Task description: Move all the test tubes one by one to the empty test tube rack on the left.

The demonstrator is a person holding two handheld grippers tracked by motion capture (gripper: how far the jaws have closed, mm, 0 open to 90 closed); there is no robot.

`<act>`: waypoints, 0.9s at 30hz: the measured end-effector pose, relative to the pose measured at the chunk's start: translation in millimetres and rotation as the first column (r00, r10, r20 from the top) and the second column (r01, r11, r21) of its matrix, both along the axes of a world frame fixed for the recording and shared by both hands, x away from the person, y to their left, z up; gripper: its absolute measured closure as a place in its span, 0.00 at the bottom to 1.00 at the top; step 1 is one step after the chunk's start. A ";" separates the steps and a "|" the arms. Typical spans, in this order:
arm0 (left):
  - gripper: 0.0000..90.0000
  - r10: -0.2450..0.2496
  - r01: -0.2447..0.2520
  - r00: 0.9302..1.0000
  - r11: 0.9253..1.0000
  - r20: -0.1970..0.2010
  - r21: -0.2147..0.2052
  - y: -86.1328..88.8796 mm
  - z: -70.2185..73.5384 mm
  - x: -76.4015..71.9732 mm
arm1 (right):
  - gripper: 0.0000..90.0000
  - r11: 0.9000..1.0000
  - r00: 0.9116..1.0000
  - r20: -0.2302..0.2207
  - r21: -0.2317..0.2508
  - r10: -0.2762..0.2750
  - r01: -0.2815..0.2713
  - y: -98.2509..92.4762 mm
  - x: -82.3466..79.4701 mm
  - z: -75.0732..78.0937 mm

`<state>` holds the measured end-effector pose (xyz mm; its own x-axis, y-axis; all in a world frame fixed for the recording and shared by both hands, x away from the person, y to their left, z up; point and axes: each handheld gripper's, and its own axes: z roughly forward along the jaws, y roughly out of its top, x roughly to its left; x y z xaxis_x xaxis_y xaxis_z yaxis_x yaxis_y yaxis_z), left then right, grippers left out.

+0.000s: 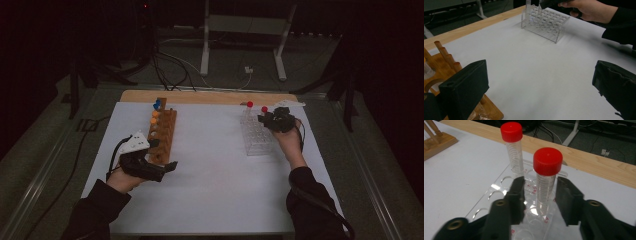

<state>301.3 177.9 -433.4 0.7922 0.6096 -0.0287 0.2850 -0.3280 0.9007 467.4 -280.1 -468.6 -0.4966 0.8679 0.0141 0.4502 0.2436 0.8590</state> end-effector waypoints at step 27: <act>0.01 -0.030 0.030 1.000 1.000 -0.004 0.001 -9.1 5.0 -1.6 | 0.83 0.997 0.991 0.130 -0.074 0.033 -0.023 17.2 -37.0 61.7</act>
<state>299.6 168.8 -428.4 0.8097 0.5859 -0.0313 0.2791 -0.3376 0.8990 430.5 -262.9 -406.9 -0.5142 0.8499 -0.1154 0.3267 0.3185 0.8898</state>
